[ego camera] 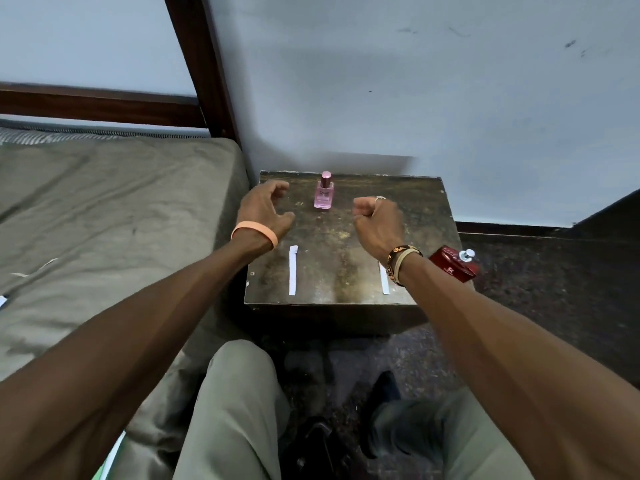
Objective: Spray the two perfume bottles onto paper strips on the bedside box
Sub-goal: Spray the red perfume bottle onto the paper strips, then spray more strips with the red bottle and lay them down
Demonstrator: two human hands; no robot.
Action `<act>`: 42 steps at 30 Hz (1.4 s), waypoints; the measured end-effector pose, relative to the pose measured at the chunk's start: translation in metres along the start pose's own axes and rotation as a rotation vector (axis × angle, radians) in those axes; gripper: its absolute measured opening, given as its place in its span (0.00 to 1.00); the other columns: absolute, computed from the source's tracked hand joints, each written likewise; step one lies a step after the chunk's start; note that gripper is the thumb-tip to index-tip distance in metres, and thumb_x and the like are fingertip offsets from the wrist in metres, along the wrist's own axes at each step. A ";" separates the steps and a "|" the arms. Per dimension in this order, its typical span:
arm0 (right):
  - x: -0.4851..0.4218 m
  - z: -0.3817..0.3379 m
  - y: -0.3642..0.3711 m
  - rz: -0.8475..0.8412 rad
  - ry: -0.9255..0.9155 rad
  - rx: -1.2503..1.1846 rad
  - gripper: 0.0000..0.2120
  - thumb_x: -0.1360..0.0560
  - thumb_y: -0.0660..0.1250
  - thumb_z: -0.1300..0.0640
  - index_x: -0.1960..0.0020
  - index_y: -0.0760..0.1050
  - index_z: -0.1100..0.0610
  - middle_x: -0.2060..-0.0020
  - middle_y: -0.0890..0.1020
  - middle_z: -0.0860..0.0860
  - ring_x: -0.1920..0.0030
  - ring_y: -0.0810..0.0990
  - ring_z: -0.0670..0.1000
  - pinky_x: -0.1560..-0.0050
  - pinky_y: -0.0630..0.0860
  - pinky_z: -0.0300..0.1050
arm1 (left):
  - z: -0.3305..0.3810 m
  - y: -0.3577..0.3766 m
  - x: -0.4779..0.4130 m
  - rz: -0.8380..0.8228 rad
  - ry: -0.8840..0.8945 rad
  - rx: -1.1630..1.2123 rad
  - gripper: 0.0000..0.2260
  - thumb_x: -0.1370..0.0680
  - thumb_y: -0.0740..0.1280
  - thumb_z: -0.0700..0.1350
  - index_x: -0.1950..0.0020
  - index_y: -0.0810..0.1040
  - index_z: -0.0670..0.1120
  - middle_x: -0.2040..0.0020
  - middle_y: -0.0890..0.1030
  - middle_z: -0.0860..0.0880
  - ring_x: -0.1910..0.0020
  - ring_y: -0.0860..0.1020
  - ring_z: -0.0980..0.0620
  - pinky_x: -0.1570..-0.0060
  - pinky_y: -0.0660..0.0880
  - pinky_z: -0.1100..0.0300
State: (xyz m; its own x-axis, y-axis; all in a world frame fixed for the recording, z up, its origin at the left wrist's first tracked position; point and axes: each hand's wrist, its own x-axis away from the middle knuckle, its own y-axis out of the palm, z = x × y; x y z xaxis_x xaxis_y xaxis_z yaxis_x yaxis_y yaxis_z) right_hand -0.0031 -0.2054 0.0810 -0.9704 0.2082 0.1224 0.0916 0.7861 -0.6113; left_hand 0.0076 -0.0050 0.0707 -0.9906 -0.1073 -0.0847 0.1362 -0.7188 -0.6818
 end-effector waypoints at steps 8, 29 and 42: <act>0.023 0.025 -0.061 0.093 0.010 0.033 0.17 0.24 0.61 0.67 0.38 0.80 0.58 0.43 0.83 0.52 0.42 0.80 0.51 0.39 0.76 0.46 | 0.088 0.058 0.025 -0.214 0.124 -0.051 0.11 0.26 0.69 0.40 0.44 0.80 0.45 0.47 0.83 0.48 0.49 0.80 0.51 0.45 0.73 0.64; 0.033 0.126 -0.026 0.016 0.255 -0.114 0.15 0.26 0.66 0.66 0.61 0.72 0.47 0.58 0.84 0.48 0.54 0.83 0.48 0.46 0.80 0.50 | 0.064 0.177 0.049 -0.437 0.046 -0.289 0.06 0.28 0.73 0.46 0.59 0.79 0.45 0.61 0.81 0.46 0.62 0.78 0.47 0.65 0.66 0.60; 0.027 0.129 -0.020 0.031 0.198 -0.094 0.15 0.26 0.70 0.62 0.61 0.71 0.44 0.61 0.80 0.43 0.57 0.81 0.46 0.48 0.80 0.51 | 0.056 0.182 0.043 -0.435 -0.104 -0.056 0.05 0.28 0.74 0.43 0.59 0.78 0.49 0.65 0.78 0.54 0.64 0.76 0.56 0.63 0.70 0.64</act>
State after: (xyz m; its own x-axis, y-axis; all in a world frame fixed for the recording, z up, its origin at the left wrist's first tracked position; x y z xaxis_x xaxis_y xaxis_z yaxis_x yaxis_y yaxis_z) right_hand -0.0601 -0.2910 -0.0042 -0.9048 0.3364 0.2613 0.1503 0.8262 -0.5430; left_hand -0.0096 -0.1785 -0.0162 -0.9486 0.1266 0.2900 -0.2967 -0.6744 -0.6761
